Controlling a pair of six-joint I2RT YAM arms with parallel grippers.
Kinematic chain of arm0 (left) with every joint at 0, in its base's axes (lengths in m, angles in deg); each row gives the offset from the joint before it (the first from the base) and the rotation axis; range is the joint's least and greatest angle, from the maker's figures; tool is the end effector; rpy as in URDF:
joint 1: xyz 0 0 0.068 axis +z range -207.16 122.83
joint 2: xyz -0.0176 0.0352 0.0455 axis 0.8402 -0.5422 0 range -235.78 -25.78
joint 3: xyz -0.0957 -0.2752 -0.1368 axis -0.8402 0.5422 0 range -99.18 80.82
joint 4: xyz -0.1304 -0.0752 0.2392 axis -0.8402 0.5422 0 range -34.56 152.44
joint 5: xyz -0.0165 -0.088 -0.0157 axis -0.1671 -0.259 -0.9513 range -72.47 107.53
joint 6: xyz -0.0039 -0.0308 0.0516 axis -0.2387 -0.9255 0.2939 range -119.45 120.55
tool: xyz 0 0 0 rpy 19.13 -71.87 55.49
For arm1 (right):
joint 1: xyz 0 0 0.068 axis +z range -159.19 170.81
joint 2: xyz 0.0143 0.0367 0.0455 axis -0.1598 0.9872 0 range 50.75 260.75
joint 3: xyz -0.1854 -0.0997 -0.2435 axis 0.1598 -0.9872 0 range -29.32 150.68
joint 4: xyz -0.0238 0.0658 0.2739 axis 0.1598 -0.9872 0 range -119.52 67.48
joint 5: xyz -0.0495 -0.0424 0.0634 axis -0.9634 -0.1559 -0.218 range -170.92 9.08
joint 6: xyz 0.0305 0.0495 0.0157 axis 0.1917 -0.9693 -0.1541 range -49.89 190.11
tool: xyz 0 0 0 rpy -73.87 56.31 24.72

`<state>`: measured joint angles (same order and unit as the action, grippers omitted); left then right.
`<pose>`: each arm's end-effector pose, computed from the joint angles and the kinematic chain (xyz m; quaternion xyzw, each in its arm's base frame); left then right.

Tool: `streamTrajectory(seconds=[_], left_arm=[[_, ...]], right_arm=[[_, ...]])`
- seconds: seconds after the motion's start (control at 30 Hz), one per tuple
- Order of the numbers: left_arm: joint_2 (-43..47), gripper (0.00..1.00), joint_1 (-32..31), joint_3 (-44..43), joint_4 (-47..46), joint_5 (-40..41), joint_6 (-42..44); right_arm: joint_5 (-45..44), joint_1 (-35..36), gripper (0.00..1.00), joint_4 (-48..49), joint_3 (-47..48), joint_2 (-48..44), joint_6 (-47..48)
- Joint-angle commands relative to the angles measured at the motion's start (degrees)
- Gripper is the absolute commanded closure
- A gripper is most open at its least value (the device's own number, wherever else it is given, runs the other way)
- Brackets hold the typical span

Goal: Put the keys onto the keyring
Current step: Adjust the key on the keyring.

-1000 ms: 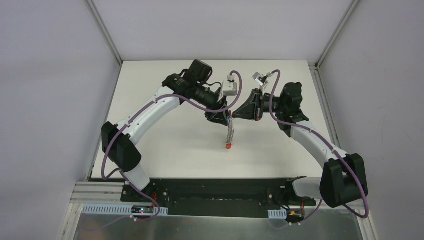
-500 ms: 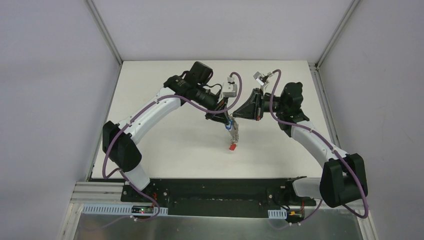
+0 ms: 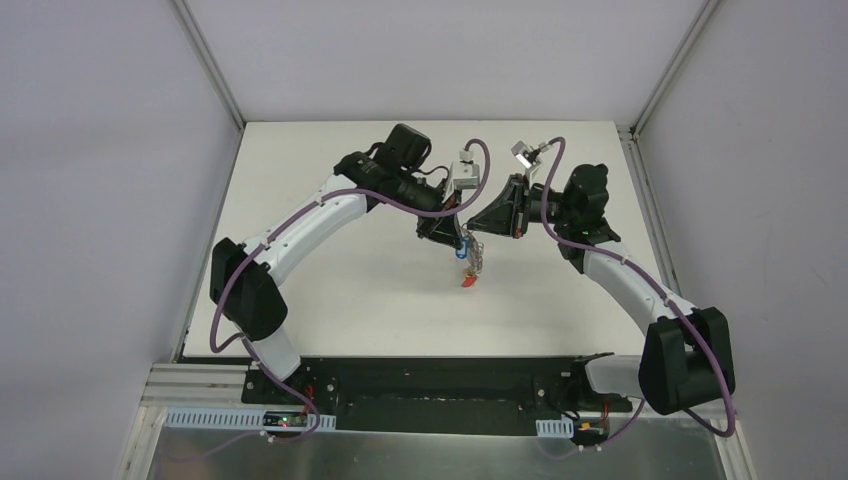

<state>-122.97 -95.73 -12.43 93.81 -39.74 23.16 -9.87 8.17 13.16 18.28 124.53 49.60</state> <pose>0.2917 -0.2805 0.4009 0.5753 0.5924 -0.4833 0.2905 0.2604 0.1255 0.3658 -0.4289 0.5378 0.5567 0.4657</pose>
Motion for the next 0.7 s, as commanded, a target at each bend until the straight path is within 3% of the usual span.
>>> streamTrajectory(seconds=[0.0,0.1,0.37,0.67], left_arm=[[-0.46,1.0,-1.54,-1.1,-0.87,3.68,-1.74],[-0.54,0.98,-2.02,-1.76,0.24,5.7,-1.15],[-0.17,0.71,-1.68,-4.84,4.28,10.72,0.68],[1.37,0.6,-0.41,-6.3,4.07,11.27,1.24]], right_arm=[[-1.54,0.08,1.0,3.61,1.43,-0.68,-0.49],[-1.89,0.05,1.0,3.07,1.36,-0.54,-0.16],[-1.84,-0.39,1.0,0.82,1.34,-1.15,2.07],[-1.03,-0.83,1.0,0.88,1.16,-1.1,2.32]])
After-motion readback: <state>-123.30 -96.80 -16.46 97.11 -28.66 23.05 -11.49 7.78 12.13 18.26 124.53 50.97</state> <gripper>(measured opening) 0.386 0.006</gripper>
